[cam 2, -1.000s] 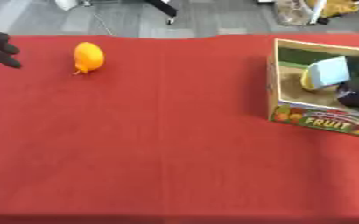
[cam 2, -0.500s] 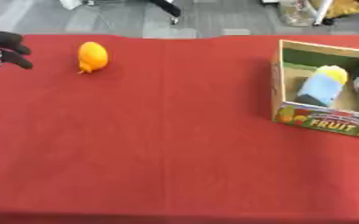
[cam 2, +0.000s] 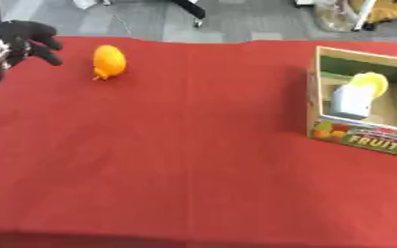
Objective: Pick up the objects with one hand, pass them to the other hand, and then place them into the box on the other side of the table.
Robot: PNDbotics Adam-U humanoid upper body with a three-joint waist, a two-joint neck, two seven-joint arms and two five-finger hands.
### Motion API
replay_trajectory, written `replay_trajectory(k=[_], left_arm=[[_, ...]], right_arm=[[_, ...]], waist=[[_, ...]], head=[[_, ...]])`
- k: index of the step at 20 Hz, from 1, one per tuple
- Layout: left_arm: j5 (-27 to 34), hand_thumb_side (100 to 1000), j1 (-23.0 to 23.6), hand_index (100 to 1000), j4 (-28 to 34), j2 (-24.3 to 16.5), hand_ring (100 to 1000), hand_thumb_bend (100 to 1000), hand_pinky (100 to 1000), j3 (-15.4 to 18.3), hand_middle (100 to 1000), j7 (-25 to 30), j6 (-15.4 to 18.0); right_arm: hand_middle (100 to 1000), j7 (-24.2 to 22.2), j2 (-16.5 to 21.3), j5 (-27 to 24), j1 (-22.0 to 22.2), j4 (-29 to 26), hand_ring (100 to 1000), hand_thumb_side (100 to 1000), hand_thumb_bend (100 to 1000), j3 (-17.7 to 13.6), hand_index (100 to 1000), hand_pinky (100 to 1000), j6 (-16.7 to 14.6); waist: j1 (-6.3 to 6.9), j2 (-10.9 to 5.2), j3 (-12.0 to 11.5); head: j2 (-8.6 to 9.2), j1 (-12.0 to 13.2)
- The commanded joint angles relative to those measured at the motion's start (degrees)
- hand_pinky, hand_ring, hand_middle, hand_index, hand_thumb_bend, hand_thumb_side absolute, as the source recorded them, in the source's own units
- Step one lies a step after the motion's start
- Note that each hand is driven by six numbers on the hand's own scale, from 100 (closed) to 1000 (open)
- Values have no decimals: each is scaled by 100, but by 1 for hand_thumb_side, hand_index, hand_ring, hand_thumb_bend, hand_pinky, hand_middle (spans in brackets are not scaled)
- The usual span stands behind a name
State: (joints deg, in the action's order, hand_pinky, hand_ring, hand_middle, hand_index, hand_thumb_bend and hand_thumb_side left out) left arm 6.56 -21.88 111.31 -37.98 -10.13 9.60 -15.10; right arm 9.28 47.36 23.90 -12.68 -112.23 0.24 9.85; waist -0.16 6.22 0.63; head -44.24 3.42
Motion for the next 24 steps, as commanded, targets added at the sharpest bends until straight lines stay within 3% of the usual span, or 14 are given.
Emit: replay_trajectory(k=[1, 6, 11, 17, 24], left_arm=[[-323, 831, -337, 822, -366, -154, 658, 299, 918, -76, 681, -11, -176], [-1154, 760, -1089, 827, -1348, -146, 661, 317, 901, -288, 683, -71, -469], [-2328, 671, -1869, 839, -2579, 88, 669, 365, 879, -481, 692, -241, -665], [-3898, 593, -2384, 848, -3956, 470, 680, 414, 861, -453, 699, -665, -679], [-4526, 609, -2580, 845, -5267, 701, 669, 427, 852, -118, 687, -1496, -714]], right_arm=[[679, 476, -377, 65, 78, -230, 784, 141, 100, 13, 920, 613, -536], [655, 644, -1079, 188, 195, -236, 775, 202, 100, 414, 895, 601, -1126], [637, 408, -1413, 220, 141, -236, 772, 269, 100, 859, 884, 591, -1454], [621, 285, -1752, 158, 107, -236, 769, 327, 100, 1033, 869, 580, -1502], [610, 338, -2054, 1, 60, -236, 769, 387, 100, 1173, 857, 569, -1497]], waist=[[-75, -84, 44], [-92, -99, 168], [-123, -62, 296], [-180, 35, 499], [-242, 202, 785]], head=[[12, 70], [12, 153], [12, 229], [13, 342], [147, 378]])
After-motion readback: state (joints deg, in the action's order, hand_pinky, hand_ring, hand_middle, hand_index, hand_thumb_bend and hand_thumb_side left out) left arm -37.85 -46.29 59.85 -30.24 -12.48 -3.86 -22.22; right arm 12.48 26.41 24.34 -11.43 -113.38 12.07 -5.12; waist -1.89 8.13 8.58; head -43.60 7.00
